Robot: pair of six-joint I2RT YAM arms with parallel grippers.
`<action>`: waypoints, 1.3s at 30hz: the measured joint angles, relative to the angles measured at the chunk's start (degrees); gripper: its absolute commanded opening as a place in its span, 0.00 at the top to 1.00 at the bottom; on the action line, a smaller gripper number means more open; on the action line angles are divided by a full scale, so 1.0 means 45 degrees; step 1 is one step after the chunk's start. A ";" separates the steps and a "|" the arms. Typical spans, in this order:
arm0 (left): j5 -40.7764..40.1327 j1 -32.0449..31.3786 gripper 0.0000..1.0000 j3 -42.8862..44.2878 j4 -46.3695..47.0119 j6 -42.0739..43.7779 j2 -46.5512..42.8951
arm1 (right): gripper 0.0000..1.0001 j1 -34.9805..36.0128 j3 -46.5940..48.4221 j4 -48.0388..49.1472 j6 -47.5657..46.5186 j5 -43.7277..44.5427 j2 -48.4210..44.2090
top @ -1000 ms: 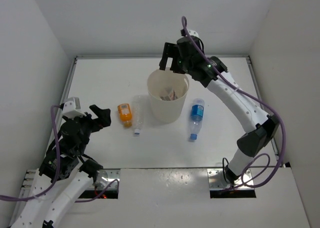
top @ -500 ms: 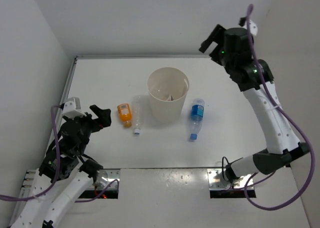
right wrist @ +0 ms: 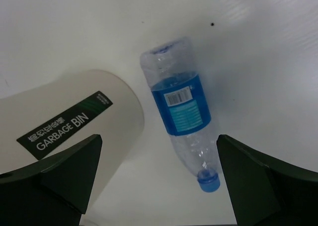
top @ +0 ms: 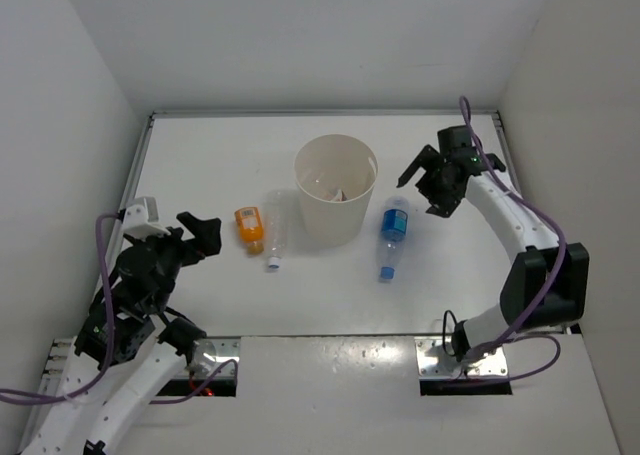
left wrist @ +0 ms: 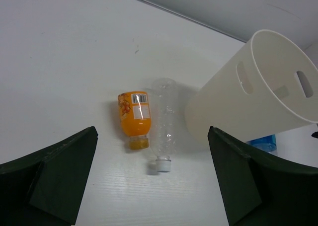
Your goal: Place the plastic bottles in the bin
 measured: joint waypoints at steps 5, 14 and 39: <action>0.0000 -0.0005 0.00 0.0000 0.0078 0.0000 -0.0160 | 0.00 -0.0053 -0.0019 0.0573 -0.0510 -0.1025 0.0923; -0.0015 -0.0015 0.00 0.0000 0.0087 0.0000 -0.0296 | 0.00 0.0107 -0.1535 0.1107 -0.1054 -0.1778 0.1909; -0.0015 -0.0151 0.00 0.0000 0.0083 0.0000 -0.0296 | 0.74 -0.0039 0.0758 -0.1258 -0.2006 -0.0223 0.2667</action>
